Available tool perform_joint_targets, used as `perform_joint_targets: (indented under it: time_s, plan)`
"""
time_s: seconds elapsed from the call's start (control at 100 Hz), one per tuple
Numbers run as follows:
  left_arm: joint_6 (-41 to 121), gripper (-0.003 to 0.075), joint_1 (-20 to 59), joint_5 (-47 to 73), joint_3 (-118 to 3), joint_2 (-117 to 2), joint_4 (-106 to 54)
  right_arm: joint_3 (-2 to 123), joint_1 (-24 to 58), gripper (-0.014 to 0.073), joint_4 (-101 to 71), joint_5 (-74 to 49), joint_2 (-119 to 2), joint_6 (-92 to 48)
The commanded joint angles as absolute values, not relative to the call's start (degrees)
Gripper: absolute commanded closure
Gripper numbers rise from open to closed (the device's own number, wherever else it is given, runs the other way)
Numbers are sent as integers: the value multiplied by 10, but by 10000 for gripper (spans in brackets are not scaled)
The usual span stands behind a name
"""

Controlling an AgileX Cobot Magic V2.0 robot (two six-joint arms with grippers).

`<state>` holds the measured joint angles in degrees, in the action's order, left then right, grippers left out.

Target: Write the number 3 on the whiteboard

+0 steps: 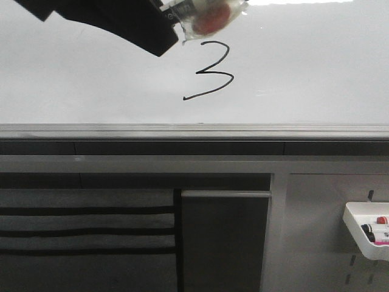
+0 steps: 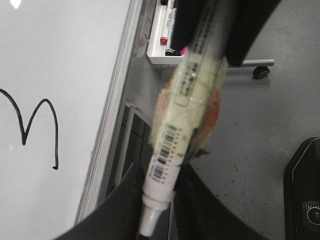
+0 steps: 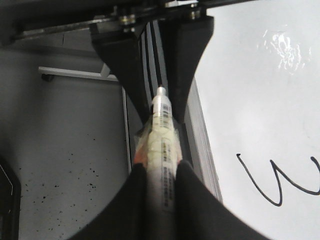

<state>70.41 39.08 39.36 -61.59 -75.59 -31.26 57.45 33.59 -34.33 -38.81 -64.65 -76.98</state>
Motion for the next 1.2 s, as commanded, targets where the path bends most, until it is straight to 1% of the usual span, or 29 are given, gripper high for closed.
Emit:
perform_joint_targets:
  time_s: [0.0, 0.11, 0.2, 0.25, 0.32, 0.37, 0.42, 0.47, 0.56, 0.7, 0.77, 0.86, 0.93, 1.04, 1.19]
  plan:
    - [706, 679, 395, 367, -636, -742, -329, 589, 337, 622, -358, -370, -634, -776]
    - [706, 739, 395, 367, -636, -742, -329, 589, 337, 621, -358, -374, -634, -776]
    - [706, 738, 395, 367, -636, -742, -329, 589, 337, 603, -358, -375, -634, -775]
    - [706, 738, 395, 367, -636, -742, -329, 589, 337, 557, -358, -373, -634, -775]
    - [706, 738, 389, 367, -636, -742, -328, 589, 335, 448, -358, -362, -634, -772]
    - [701, 738, 380, 367, -636, -742, -328, 589, 330, 355, -358, -350, -633, -762]
    - [688, 738, 367, 367, -636, -742, -328, 590, 322, 294, -358, -336, -627, -747]
    - [672, 738, 348, 366, -636, -742, -328, 591, 309, 260, -358, -330, -618, -737]
    - [621, 738, 299, 353, -634, -742, -329, 592, 279, 262, -358, -317, -599, -726]
    - [496, 738, 209, 290, -613, -742, -341, 592, 238, 263, -358, -303, -578, -711]
    - [449, 738, 168, 258, -600, -742, -353, 592, 228, 263, -359, -304, -576, -710]
    - [439, 738, 126, 212, -576, -742, -399, 592, 227, 263, -362, -303, -576, -709]
    - [439, 738, 110, 163, -554, -742, -436, 592, 227, 263, -364, -304, -576, -709]
    - [439, 738, 107, 82, -530, -755, -491, 592, 227, 263, -366, -304, -576, -709]
    - [439, 738, 112, 62, -531, -784, -495, 592, 227, 263, -367, -304, -576, -709]
